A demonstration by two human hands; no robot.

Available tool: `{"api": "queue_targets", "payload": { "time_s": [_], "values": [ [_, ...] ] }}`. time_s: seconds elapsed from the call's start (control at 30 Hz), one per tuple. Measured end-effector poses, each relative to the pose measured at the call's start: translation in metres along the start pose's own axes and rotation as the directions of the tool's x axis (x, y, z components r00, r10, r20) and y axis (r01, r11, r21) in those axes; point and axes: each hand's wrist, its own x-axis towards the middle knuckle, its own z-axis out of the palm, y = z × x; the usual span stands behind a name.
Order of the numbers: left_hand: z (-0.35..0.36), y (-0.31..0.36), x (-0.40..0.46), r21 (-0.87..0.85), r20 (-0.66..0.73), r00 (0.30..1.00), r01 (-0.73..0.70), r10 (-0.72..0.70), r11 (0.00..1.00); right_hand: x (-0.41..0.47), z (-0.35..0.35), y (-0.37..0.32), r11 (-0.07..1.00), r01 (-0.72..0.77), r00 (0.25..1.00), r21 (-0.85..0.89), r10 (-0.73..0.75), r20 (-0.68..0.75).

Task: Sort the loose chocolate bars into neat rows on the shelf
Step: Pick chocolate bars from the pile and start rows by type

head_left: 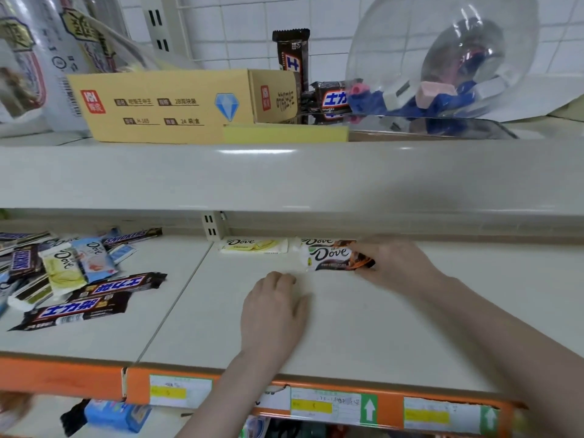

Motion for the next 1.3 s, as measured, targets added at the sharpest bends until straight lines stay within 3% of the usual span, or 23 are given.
{"api": "queue_targets", "payload": {
  "time_s": [0.1,0.3,0.57,0.83,1.0,1.3],
  "values": [
    [0.005,-0.002,-0.006,0.098,0.08,0.996,-0.04,0.032,0.994,0.017,0.011,0.008,0.994,-0.101,0.991,-0.042,0.104,0.084],
    [0.011,-0.009,-0.009,0.147,0.15,0.989,-0.009,-0.014,0.989,0.037,0.032,0.009,0.997,-0.073,0.977,0.022,0.067,0.203],
    [0.01,-0.008,-0.009,0.114,0.134,0.991,-0.007,-0.009,0.993,0.046,0.043,0.012,0.996,-0.051,0.977,0.068,0.036,0.211],
    [0.01,-0.009,-0.009,0.099,0.132,0.991,0.009,-0.022,0.995,0.038,0.047,0.007,0.98,-0.171,0.975,0.105,0.152,0.163],
    [0.0,-0.017,-0.014,0.155,0.058,0.995,0.077,-0.087,0.985,0.028,0.032,-0.023,0.959,-0.225,0.973,0.172,0.213,0.089],
    [-0.046,-0.076,-0.028,0.12,-0.042,0.962,0.272,-0.269,0.955,-0.003,0.018,-0.128,0.919,-0.301,0.945,0.254,0.251,0.211]
  ]
}}
